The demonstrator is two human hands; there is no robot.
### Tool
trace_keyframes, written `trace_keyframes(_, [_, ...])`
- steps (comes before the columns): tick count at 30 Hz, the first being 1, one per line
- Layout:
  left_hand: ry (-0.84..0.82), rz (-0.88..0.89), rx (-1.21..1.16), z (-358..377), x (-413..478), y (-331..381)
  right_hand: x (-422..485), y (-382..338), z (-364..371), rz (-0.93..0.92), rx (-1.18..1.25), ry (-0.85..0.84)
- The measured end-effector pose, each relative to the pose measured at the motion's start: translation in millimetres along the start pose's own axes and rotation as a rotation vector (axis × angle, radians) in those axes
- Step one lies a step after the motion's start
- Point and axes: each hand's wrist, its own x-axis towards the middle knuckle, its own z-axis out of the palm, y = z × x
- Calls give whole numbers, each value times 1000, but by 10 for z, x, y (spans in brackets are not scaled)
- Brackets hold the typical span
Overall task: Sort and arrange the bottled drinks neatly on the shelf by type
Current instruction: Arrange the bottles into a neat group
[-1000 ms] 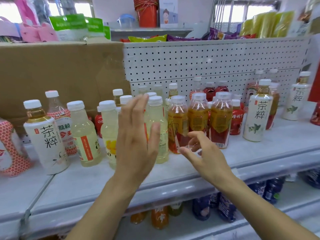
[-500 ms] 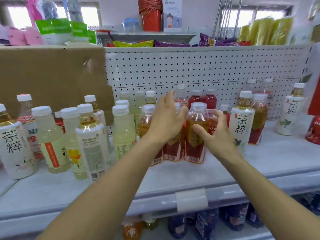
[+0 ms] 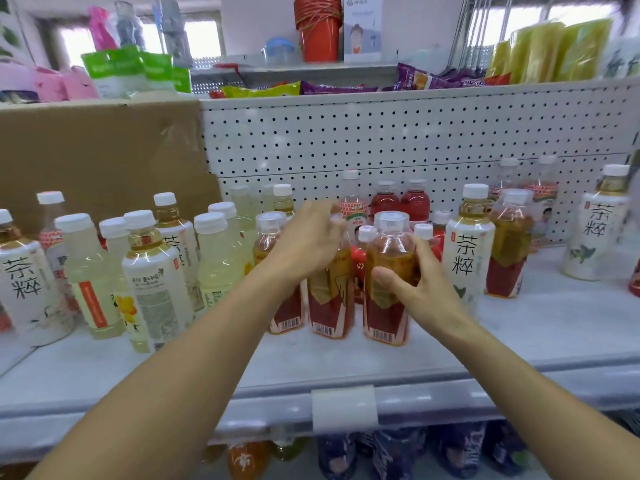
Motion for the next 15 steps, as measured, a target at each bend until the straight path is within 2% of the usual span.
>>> trace_keyframes(3, [9,41,-49,-17,-142,43,-109,7,-142,-7,8,-11])
trace_keyframes(6, [85,44,-182,67,-279,25,-203,17,-194,-34,31,13])
trace_keyframes(10, [201,-67,-509,479,-626,-78,-304,105,-91,-49,86,38])
trace_keyframes(15, [195,-165,-623,877,-762,-220,-336,158,22,12,112,49])
